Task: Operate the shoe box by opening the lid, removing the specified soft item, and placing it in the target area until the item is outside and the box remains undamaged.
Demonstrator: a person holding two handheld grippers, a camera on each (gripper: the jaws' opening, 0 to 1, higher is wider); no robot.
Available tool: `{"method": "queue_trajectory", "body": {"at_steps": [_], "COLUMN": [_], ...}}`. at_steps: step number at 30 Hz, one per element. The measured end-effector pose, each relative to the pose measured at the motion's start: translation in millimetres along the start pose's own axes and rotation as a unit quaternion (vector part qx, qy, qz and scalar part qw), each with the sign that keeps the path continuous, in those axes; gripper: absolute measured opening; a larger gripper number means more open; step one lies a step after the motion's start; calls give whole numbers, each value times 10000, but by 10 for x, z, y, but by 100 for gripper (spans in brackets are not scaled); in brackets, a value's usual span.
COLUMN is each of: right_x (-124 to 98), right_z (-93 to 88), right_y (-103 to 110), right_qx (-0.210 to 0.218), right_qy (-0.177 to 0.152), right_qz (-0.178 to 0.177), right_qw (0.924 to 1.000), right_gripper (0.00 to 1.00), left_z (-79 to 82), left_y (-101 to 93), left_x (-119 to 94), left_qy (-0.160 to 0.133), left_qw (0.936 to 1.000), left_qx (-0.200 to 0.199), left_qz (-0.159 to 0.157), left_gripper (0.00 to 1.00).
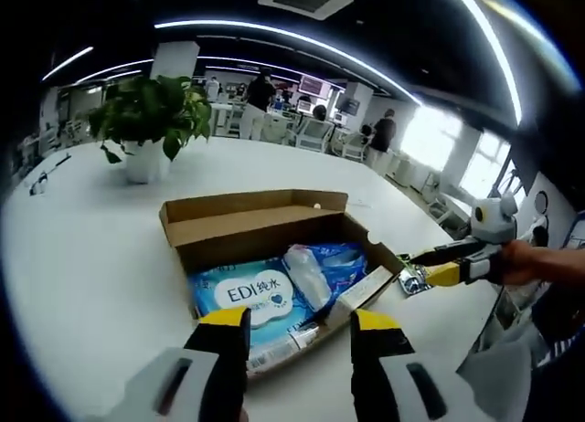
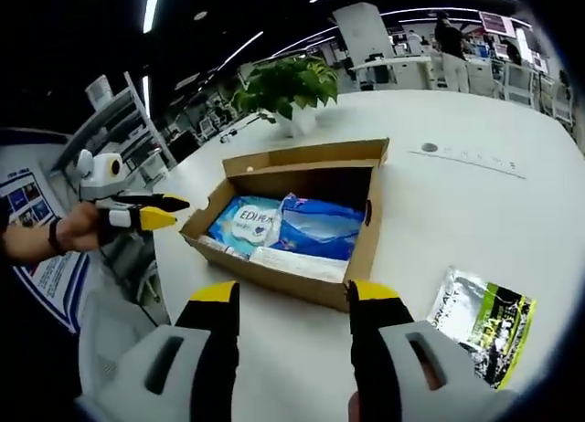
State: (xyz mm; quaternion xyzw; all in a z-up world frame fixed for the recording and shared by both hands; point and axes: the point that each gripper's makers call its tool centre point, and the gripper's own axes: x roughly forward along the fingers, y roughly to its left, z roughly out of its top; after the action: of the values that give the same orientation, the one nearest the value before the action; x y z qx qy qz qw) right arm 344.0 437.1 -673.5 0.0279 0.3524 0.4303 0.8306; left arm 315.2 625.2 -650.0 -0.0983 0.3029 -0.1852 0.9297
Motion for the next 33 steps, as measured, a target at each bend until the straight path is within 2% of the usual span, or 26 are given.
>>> {"method": "queue_trajectory", "body": {"at_steps": [13, 16, 20, 25, 27, 28, 29, 33], "right_x": [117, 189, 336, 557, 610, 640, 664, 776], "right_z": [346, 422, 440, 473, 451, 423, 412, 440], "right_y": [-154, -184, -228, -222, -236, -252, -268, -295], "right_qx": [-392, -782, -1487, -1950, -2219, -2427, -2533, -2499], "right_qy": [48, 186, 743, 1146, 1340, 1504, 1593, 1644], "right_qz": [-68, -61, -21, 178, 218, 233, 229, 283], "right_qw": [9992, 9967, 9861, 9739, 9656, 9581, 9539, 9538], "right_gripper": [45, 46, 47, 51, 51, 51, 52, 52], "left_z": [-7, -9, 15, -17, -25, -31, -34, -62], "left_y": [-3, -57, -99, -160, -171, -174, -173, -168], "left_x": [-26, -34, -60, -95, -116, -130, -134, -168], "left_qy": [24, 106, 81, 182, 188, 190, 191, 208], "left_qw": [10000, 9995, 9993, 9984, 9983, 9982, 9982, 9984], "left_qx": [71, 280, 287, 415, 419, 427, 428, 398], "left_qz": [-63, -130, -219, -344, -362, -369, -367, -356], "left_gripper": [48, 50, 51, 56, 57, 57, 57, 57]}}
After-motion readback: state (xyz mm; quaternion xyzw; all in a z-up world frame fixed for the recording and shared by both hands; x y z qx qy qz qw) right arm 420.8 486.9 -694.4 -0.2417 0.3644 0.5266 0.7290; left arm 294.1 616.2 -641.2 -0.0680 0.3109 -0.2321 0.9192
